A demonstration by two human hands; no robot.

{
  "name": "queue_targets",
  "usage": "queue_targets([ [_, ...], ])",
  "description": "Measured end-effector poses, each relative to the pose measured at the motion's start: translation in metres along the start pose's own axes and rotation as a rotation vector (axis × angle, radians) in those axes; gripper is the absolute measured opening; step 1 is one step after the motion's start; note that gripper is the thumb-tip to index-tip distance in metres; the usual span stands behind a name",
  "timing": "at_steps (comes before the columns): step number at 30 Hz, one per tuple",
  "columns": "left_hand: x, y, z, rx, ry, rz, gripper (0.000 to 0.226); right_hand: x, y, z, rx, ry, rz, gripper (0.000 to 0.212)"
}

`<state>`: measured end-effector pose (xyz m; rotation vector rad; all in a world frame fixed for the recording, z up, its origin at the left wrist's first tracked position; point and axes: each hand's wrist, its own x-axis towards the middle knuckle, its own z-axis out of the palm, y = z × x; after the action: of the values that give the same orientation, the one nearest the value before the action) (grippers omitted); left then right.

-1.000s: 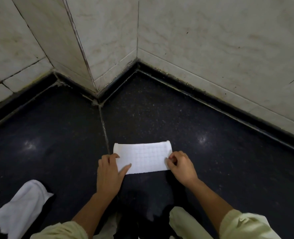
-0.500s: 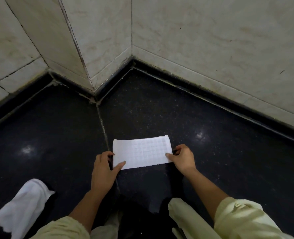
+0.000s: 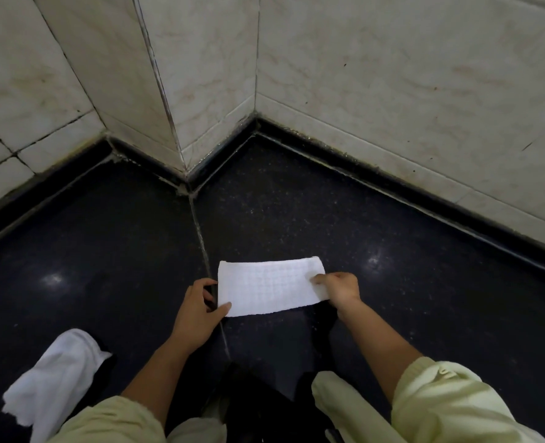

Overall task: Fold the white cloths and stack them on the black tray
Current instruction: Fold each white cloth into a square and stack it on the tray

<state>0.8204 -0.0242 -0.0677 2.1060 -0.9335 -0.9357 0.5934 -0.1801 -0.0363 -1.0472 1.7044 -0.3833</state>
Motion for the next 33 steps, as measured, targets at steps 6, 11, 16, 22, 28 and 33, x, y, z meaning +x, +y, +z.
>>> queue_targets([
  [6,0.0,0.0,-0.001,-0.004,-0.019,0.009,0.056,-0.028,-0.02,0.004,-0.106,-0.102,-0.325,0.006],
  [11,0.0,0.001,-0.003,0.0,-0.021,0.013,0.057,-0.05,-0.033,0.027,-0.251,-0.154,-0.53,0.007],
  [16,0.002,0.003,-0.005,-0.023,-0.018,0.014,0.06,-0.061,-0.04,0.066,-0.382,-0.247,-0.558,0.007],
  [22,0.0,0.001,-0.005,-0.045,-0.007,0.041,0.056,-0.062,-0.03,0.108,-0.545,-0.321,-0.494,0.007],
  [28,0.002,-0.001,-0.004,-0.06,-0.001,0.057,0.057,-0.066,-0.02,0.121,-0.614,-0.376,-0.497,0.021],
  [33,0.003,-0.003,-0.005,-0.062,0.007,0.053,0.052,-0.069,-0.014,0.12,-0.604,-0.401,-0.522,0.024],
])
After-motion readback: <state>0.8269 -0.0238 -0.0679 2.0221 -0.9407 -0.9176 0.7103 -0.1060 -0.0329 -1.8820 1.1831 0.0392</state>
